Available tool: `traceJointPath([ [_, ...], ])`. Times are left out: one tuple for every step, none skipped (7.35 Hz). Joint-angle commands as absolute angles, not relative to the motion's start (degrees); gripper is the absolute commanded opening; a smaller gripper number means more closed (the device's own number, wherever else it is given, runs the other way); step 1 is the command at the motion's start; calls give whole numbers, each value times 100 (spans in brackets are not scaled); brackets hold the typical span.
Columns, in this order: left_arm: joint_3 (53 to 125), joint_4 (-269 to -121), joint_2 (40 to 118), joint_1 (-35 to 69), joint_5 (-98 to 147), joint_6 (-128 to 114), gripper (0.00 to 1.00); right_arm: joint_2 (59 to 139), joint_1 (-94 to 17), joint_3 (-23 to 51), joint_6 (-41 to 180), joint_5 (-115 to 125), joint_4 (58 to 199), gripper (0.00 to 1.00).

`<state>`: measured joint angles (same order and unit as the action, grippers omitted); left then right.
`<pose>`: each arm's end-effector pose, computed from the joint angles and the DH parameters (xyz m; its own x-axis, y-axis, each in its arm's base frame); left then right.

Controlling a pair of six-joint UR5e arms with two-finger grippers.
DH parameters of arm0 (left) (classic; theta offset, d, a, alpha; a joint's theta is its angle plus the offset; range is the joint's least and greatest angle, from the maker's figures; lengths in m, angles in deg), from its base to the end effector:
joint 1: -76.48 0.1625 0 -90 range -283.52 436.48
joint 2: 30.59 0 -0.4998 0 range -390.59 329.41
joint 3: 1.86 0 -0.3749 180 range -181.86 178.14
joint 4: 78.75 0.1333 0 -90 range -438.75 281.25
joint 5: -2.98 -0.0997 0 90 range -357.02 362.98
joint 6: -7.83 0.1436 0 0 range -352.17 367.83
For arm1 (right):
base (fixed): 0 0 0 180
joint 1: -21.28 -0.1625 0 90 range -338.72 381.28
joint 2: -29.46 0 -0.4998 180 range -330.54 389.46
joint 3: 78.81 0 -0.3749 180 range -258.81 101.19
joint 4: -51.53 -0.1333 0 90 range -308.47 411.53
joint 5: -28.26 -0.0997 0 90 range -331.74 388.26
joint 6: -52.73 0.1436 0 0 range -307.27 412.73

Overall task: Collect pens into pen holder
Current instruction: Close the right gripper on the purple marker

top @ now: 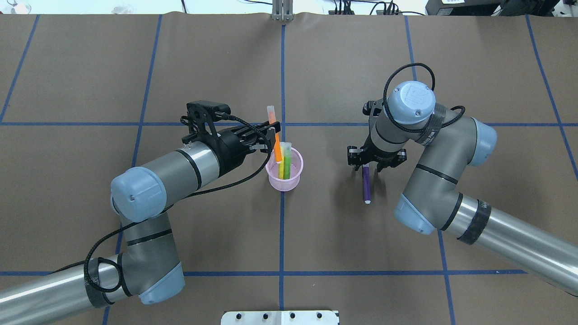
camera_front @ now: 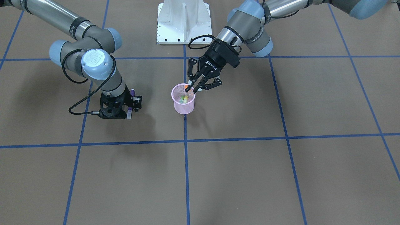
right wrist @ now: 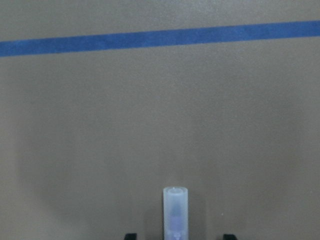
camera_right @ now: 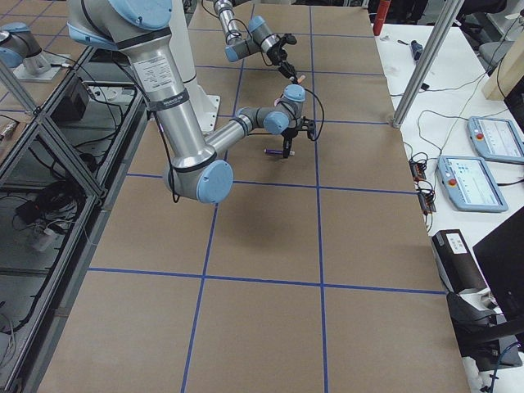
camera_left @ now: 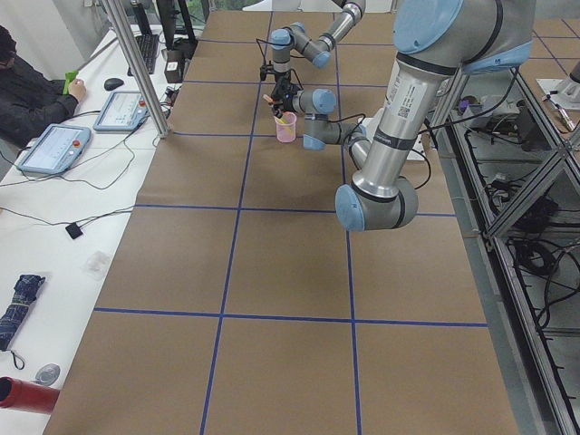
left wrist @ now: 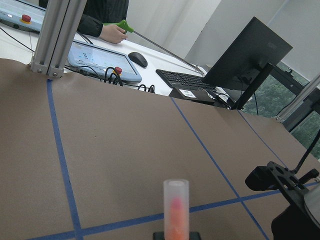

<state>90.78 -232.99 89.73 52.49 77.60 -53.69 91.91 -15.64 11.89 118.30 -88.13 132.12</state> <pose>0.5623 -0.4378 0.2737 0.2009 0.4138 -0.8879 0.6105 0.6560 0.4439 -0.5330 -0.4874 0.4691 0.7090 0.0693 0.7018 -0.0305 0.9972 -0.0677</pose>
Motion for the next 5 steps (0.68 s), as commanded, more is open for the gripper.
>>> traceJointPath([
  [9077, -23299, 8973, 5249, 7760, -5369, 0, 9195, -1555, 1189, 11830, -8811, 13213, 60],
  [9069, -23299, 8973, 5249, 7760, -5369, 0, 9195, -1537, 1180, 11830, -8811, 13213, 60],
  [9069, -23299, 8965, 5249, 7760, -5369, 0, 9195, -1529, 1180, 11830, -8811, 13213, 60],
  [9069, -23299, 8964, 5240, 7760, -5378, 0, 9195, -1528, 1145, 11830, -8811, 13213, 60],
  [9060, -23299, 8964, 5249, 7760, -5378, 0, 9195, -1528, 1145, 11830, -8811, 13213, 54],
])
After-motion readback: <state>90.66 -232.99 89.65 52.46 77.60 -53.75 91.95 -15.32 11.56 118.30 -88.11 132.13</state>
